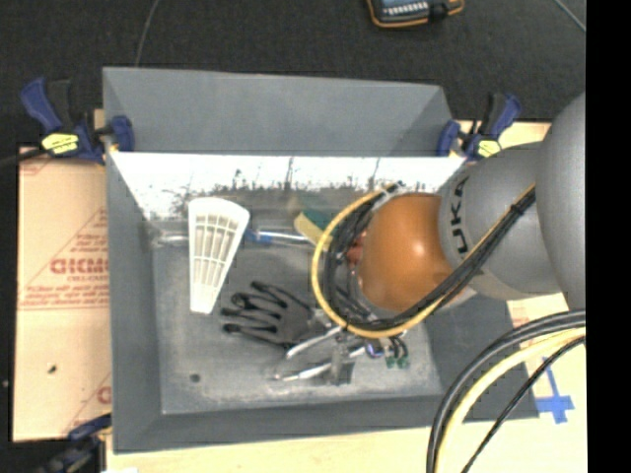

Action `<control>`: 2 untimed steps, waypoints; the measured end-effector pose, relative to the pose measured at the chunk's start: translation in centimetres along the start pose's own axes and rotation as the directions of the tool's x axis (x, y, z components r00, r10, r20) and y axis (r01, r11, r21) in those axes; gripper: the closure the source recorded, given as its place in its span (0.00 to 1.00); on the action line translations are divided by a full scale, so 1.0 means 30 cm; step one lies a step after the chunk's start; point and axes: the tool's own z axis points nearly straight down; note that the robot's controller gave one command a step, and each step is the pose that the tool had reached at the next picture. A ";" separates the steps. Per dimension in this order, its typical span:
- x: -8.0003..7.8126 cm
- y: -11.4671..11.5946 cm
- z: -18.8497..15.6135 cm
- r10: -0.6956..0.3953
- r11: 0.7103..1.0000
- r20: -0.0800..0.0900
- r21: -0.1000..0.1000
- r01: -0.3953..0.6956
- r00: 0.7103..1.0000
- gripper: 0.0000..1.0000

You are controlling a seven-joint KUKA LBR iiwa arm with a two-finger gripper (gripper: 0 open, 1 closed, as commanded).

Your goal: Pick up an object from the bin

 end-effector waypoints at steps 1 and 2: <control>0.001 -0.010 -0.044 0.033 0.999 -0.006 -0.002 -0.033 0.999 1.00; -0.067 0.032 -0.002 -0.265 0.964 0.001 0.000 0.265 0.964 1.00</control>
Offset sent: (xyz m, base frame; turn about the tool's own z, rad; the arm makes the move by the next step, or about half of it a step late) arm 0.0253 0.0198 -0.0169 -0.3546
